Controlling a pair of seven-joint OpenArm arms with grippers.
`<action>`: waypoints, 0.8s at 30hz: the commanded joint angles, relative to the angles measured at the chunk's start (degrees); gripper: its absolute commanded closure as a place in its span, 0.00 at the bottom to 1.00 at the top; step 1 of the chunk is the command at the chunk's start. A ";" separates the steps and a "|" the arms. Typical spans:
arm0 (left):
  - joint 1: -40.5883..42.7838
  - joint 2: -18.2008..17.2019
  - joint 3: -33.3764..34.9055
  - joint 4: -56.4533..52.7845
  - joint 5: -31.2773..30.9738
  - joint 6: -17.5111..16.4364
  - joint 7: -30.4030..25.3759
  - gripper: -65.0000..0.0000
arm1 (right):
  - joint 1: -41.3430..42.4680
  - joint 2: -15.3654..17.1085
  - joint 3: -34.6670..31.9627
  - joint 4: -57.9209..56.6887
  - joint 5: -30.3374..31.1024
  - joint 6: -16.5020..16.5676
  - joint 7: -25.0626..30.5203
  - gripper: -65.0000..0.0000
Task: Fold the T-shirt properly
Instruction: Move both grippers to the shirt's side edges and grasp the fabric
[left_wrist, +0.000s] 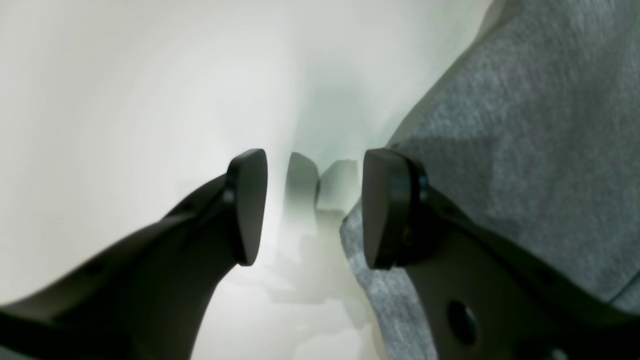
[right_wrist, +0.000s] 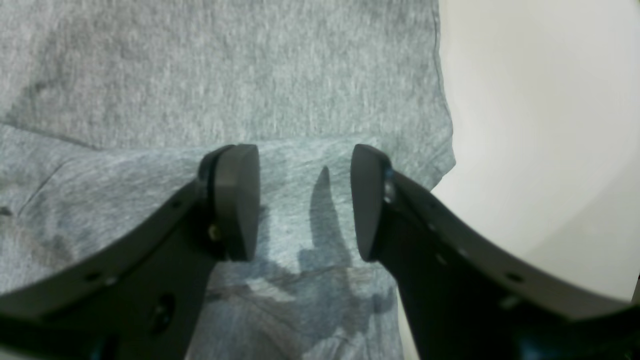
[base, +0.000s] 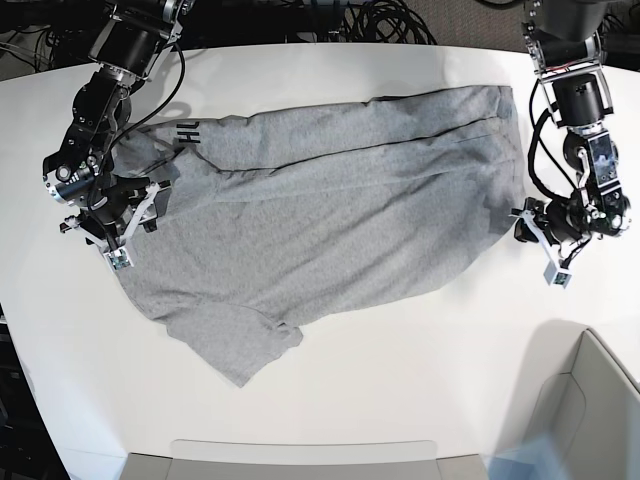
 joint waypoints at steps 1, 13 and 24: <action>-1.46 -1.02 -0.35 0.57 -0.24 -0.06 -0.43 0.52 | 0.96 0.71 0.10 0.97 0.58 0.89 0.95 0.55; -4.54 3.55 0.18 0.48 -0.33 -0.06 0.54 0.52 | 0.96 0.62 0.01 -0.17 -2.05 0.89 1.22 0.55; -4.98 5.05 6.95 -6.90 -0.33 -0.06 -2.01 0.52 | 1.31 0.54 0.01 -1.32 -3.64 0.89 1.30 0.55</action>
